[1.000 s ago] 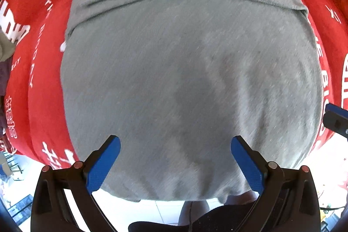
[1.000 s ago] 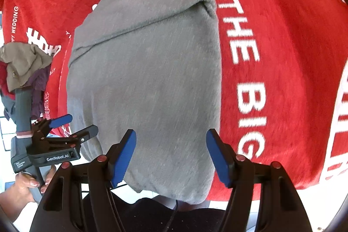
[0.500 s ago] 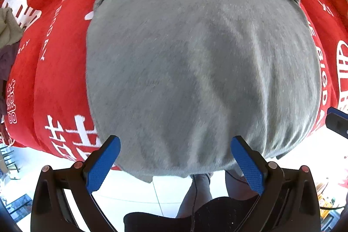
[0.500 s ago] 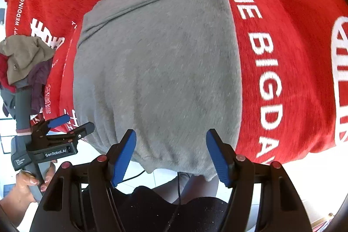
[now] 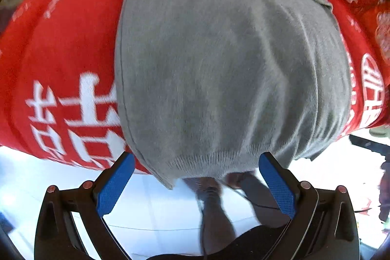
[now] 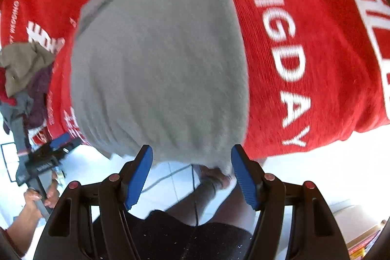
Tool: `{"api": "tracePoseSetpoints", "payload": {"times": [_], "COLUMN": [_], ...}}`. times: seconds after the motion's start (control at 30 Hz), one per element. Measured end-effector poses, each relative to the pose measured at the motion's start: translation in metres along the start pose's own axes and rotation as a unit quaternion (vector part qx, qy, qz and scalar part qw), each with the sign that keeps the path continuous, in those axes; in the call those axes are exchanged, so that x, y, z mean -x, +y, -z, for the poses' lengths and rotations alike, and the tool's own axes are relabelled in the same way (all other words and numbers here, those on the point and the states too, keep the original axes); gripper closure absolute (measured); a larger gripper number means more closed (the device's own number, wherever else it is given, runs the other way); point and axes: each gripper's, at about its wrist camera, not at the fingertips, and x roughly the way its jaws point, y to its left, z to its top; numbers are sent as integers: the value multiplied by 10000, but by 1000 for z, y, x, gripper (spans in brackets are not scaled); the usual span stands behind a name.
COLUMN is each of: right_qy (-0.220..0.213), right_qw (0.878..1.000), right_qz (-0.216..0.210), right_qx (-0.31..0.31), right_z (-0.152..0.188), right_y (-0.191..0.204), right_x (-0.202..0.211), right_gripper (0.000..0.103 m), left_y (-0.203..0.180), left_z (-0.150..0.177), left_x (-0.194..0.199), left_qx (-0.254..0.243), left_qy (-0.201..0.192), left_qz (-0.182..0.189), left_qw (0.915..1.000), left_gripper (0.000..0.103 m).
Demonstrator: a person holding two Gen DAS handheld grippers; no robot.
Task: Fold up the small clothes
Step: 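Grasp the hem with the left gripper while the right gripper grasps the hem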
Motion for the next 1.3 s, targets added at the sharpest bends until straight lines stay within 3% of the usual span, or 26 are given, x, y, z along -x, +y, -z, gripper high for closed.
{"api": "tracePoseSetpoints", "payload": {"times": [0.13,0.33,0.5,0.67,0.83,1.0,1.07,1.13,1.3], "right_qy": [286,466,655,559,712,896,812,657,644], "right_qw": [9993,9976,9950,9921,9916,9902,9883,9837,9832], "right_qz": [-153,-435,-562,-996,-992,-966,-1244,-1664,-1697], "right_qx": [181,255,509,527,431,471,346,174,-177], "right_z": [7,4,3,4,7,12,11,10,11], "right_y": [-12,-17,-7,-4,-10,-9,-8,-7,-15], "right_x": [-23,-48,-55,-48,-64,-80,-74,-65,-73], "right_gripper": [33,33,31,31,31,31,31,32,34], "left_y": [29,67,51,44,52,48,44,36,29], "left_z": [16,15,13,12,15,17,15,11,7], "left_x": [-15,-38,-44,-37,-48,-47,-40,-33,-42], "left_qx": [407,427,43,66,45,14,44,-11,-83], "left_qy": [48,138,204,135,312,224,124,48,240], "left_qz": [516,763,980,1429,1446,1505,1750,1938,1677], "left_qw": [9978,9961,9950,9896,9890,9884,9845,9810,9855], "left_gripper": [1,1,1,1,1,2,10,10,10]}}
